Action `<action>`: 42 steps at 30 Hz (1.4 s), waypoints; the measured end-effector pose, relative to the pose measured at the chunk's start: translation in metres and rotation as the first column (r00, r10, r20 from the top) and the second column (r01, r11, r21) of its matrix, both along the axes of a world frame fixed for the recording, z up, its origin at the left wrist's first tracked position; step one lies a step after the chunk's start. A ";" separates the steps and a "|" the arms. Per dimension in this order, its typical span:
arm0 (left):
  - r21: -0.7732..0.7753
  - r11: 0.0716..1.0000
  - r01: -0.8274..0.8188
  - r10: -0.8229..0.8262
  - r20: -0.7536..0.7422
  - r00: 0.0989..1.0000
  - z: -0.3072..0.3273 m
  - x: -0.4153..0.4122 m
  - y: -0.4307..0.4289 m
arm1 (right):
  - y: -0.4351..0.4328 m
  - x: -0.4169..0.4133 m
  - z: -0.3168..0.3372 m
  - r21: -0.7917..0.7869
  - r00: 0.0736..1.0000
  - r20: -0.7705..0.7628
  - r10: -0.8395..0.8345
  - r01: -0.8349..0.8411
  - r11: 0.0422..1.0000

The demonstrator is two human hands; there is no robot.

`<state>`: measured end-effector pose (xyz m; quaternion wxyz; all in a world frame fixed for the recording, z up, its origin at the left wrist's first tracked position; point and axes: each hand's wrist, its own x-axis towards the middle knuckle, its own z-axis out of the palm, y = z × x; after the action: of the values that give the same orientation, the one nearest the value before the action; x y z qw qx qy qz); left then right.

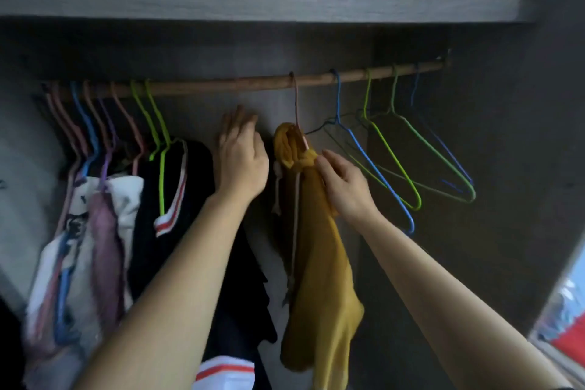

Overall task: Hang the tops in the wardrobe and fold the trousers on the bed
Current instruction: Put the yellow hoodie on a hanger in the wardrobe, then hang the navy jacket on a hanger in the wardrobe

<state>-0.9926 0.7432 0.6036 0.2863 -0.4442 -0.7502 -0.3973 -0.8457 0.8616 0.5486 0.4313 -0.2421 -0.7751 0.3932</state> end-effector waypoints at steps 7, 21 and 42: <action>-0.178 0.949 0.262 -0.241 0.131 0.962 -0.155 0.088 -0.036 | -0.044 0.097 -0.112 0.207 0.937 0.277 -0.213 0.158 0.965; -0.415 0.808 0.418 -0.349 0.234 0.907 -0.321 0.286 -0.091 | -0.161 0.361 -0.292 0.428 0.434 0.643 -0.631 0.479 0.766; -0.561 0.009 0.828 -0.978 0.169 0.125 -0.320 0.892 -0.087 | -0.375 0.888 -0.299 0.363 -0.308 0.626 -0.716 0.928 -0.082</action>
<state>-0.1010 0.6562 0.2840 -0.0786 -0.9284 -0.3064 -0.1949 0.0425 0.4868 0.2501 0.2108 -0.9033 -0.3681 -0.0635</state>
